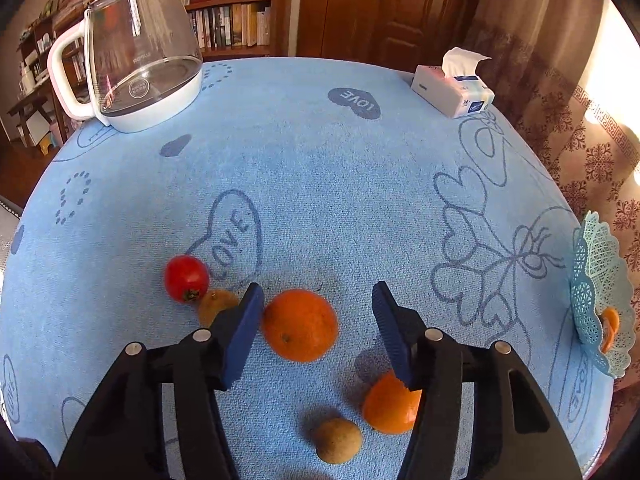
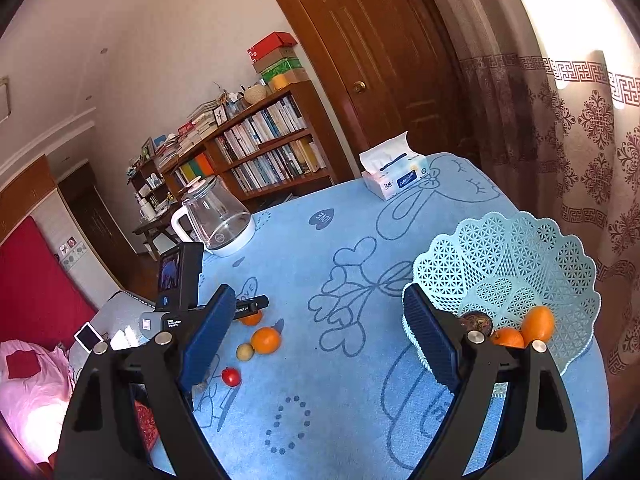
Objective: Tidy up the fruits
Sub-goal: 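Close the left tool around a loose orange on the cloth, then grasp another orange with the right tool while the left tool holds its orange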
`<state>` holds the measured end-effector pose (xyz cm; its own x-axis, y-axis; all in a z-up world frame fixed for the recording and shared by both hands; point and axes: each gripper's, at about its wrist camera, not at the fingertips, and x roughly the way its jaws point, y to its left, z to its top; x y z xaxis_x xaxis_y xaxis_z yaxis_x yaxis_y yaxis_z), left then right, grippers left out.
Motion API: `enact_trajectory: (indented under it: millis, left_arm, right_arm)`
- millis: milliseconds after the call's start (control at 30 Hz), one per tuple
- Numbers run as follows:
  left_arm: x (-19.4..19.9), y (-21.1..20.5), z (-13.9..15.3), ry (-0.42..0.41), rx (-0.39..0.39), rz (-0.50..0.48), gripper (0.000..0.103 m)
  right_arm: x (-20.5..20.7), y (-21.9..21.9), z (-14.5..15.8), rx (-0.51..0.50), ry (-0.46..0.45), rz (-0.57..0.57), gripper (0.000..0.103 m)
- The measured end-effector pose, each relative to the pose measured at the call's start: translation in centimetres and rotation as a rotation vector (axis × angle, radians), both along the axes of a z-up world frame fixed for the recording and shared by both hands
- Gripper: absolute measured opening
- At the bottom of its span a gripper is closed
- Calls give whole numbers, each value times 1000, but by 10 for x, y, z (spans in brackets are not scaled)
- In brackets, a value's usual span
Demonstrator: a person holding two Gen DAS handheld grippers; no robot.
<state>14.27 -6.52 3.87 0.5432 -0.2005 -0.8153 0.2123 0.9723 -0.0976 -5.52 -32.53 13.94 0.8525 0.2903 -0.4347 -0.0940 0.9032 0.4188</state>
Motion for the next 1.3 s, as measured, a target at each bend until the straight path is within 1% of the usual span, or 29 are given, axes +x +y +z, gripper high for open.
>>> enact_trajectory:
  millis: [133,300,333,467,600,733,1000,1100,1233,1300]
  left_arm:
    - [3,4,-7,12,12,22,55]
    - [2,7,-15,29,9,32,42]
    - [1,7,-15,32,3,30,41]
    - [-2,7,-15,25,6,30,40]
    - [-6,8,-12,24,-6,29,39]
    - [-13,10,-1,0,-21,24,39]
    - [-39,25,35,-83,-81,35,39]
    - [-50,33,46,-106,-92,53,39]
    - [-66,46,59,-142,-98,90,39]
    - [-74,53,64,-162,-100,105,39]
  right_arm:
    - [2,3,-1,-9,8,5,87]
    - [5,6,-5,-18,22,13,87]
    - [6,7,-5,-20,25,16,87]
    - [9,11,-9,-31,38,26,87]
    - [11,16,-13,-43,48,37,87]
    - [13,19,-17,-45,57,44,87]
    - [18,29,-29,-43,89,80,87]
    - [22,35,-35,-18,115,114,87]
    - [32,44,-40,46,154,162,87]
    - [38,53,-42,53,173,185,87]
